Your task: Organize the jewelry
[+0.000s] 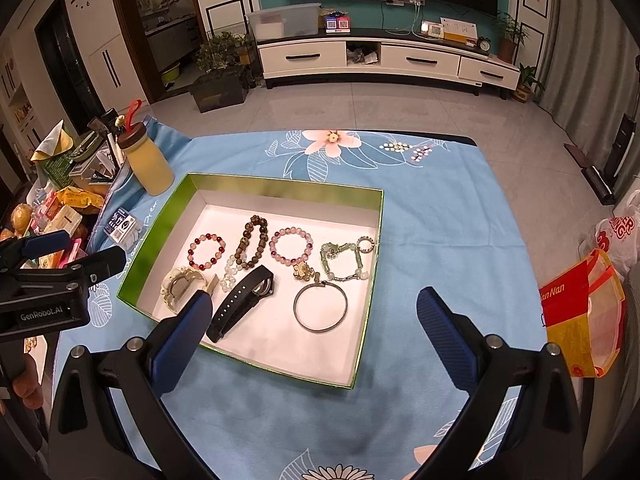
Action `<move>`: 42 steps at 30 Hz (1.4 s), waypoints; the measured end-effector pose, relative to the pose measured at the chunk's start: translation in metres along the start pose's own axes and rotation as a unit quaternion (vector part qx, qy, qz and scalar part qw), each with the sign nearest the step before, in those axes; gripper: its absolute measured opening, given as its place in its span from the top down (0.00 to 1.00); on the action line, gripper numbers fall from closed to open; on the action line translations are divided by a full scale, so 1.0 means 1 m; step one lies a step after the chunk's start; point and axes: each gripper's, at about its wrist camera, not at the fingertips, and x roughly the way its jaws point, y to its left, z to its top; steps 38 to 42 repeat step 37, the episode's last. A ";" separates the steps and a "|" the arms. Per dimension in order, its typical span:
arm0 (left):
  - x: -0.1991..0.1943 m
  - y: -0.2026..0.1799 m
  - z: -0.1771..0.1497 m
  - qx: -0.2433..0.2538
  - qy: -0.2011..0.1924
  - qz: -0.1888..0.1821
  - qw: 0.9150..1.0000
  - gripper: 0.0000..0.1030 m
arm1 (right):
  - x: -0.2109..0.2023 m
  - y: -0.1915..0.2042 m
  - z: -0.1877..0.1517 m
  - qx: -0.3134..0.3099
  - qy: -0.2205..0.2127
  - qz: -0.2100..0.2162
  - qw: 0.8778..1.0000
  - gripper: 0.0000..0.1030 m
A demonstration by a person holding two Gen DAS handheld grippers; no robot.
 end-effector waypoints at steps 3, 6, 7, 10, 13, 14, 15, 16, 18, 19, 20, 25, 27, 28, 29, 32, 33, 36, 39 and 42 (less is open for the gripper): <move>0.000 0.000 0.000 0.000 0.000 0.000 1.000 0.02 | 0.000 0.000 0.000 0.000 0.000 0.000 1.000 0.01; 0.000 0.000 0.000 0.000 0.000 0.000 1.000 0.02 | 0.000 0.001 0.000 0.000 -0.001 0.000 1.000 0.01; 0.000 0.000 0.000 0.000 0.000 -0.001 1.000 0.02 | 0.000 0.001 0.000 0.000 0.000 0.000 1.000 0.01; 0.000 0.000 0.000 0.000 0.000 0.000 1.000 0.02 | 0.000 0.001 0.000 0.000 0.000 0.001 1.000 0.01; 0.001 0.000 0.000 0.000 0.001 0.000 1.000 0.02 | 0.000 0.001 0.000 0.000 0.000 0.001 1.000 0.01; 0.001 0.000 0.000 0.000 0.001 0.001 1.000 0.02 | 0.000 0.001 0.000 0.000 0.000 0.001 1.000 0.01; 0.001 0.001 0.000 0.000 0.000 0.001 1.000 0.02 | 0.000 0.001 0.000 0.000 0.000 0.001 1.000 0.01; 0.001 0.001 0.000 0.000 0.000 0.001 1.000 0.02 | 0.000 0.001 0.000 0.000 0.000 0.001 1.000 0.01; 0.001 0.001 -0.001 0.000 0.001 0.001 1.000 0.02 | -0.001 0.001 0.000 0.000 -0.001 0.001 1.000 0.01; 0.001 0.001 0.000 0.000 0.000 0.001 1.000 0.02 | -0.001 0.001 0.000 0.000 -0.001 0.001 1.000 0.01; 0.000 0.001 -0.001 0.000 0.000 0.001 1.000 0.02 | -0.001 0.001 0.000 0.000 -0.001 0.001 1.000 0.01; 0.000 0.001 -0.001 0.000 0.001 0.002 1.000 0.02 | -0.001 0.001 0.000 0.000 -0.001 0.001 1.000 0.01; 0.000 0.001 -0.001 -0.001 0.001 0.001 1.000 0.02 | -0.001 0.001 0.000 0.000 -0.001 0.001 1.000 0.01; 0.001 0.001 -0.001 -0.001 0.001 0.002 1.000 0.02 | -0.001 0.001 0.000 0.000 -0.001 0.001 1.000 0.01; 0.001 0.002 -0.001 -0.002 0.002 0.002 1.000 0.02 | -0.001 0.001 0.000 0.000 -0.001 0.001 1.000 0.01; 0.002 0.003 -0.001 -0.006 0.007 0.005 1.000 0.02 | -0.004 0.002 0.001 0.000 -0.003 0.002 1.000 0.01; 0.003 0.004 -0.001 -0.007 0.008 0.004 1.000 0.02 | -0.004 0.003 0.002 0.001 -0.003 0.002 1.000 0.01; 0.004 0.005 -0.001 -0.008 0.012 0.001 1.000 0.02 | -0.004 0.003 0.002 0.000 -0.003 0.002 1.000 0.01; 0.005 0.005 -0.001 -0.009 0.013 0.002 1.000 0.02 | -0.005 0.003 0.002 0.000 -0.003 0.002 1.000 0.01; 0.005 0.005 -0.001 -0.009 0.013 0.002 1.000 0.02 | -0.005 0.003 0.002 0.000 -0.003 0.002 1.000 0.01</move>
